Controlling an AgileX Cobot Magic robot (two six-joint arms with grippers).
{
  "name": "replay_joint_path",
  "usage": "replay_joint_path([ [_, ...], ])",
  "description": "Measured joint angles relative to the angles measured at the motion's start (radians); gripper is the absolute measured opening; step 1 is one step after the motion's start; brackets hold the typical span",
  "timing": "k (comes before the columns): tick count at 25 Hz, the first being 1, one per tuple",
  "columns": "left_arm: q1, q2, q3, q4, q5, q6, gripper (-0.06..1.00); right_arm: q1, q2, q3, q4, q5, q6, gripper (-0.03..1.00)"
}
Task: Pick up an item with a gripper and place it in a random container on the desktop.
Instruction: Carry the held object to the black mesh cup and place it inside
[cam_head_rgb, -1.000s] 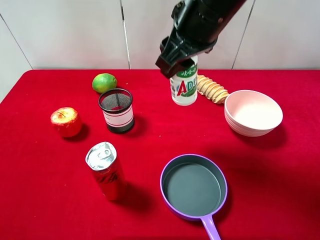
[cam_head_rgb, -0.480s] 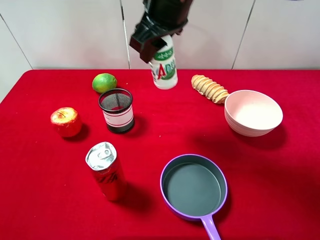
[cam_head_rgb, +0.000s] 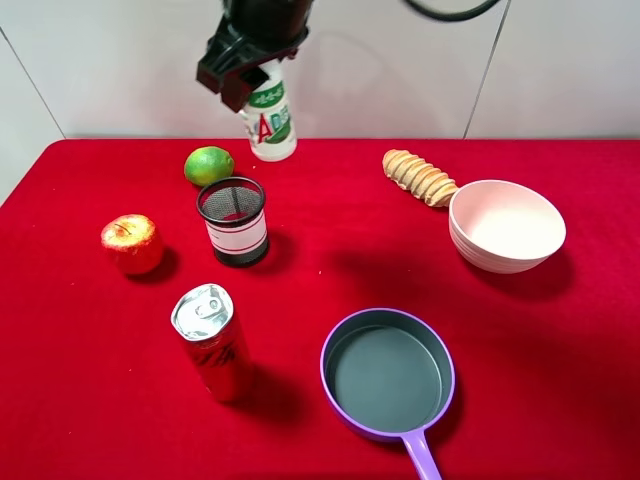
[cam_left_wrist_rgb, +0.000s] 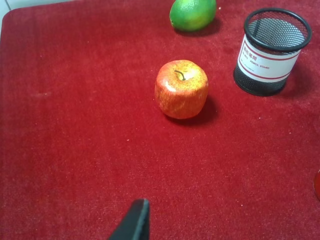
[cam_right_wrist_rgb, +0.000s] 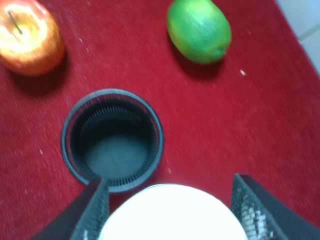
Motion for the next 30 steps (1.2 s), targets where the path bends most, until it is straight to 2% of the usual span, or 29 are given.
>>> replay_joint_path([
  [18, 0.000, 0.000, 0.000, 0.000, 0.000, 0.000, 0.99, 0.031, 0.136, -0.041, 0.064, -0.114, -0.049, 0.39],
  [30, 0.000, 0.000, 0.000, 0.000, 0.000, 0.000, 0.99, 0.038, 0.221, -0.041, 0.100, -0.152, -0.103, 0.39],
])
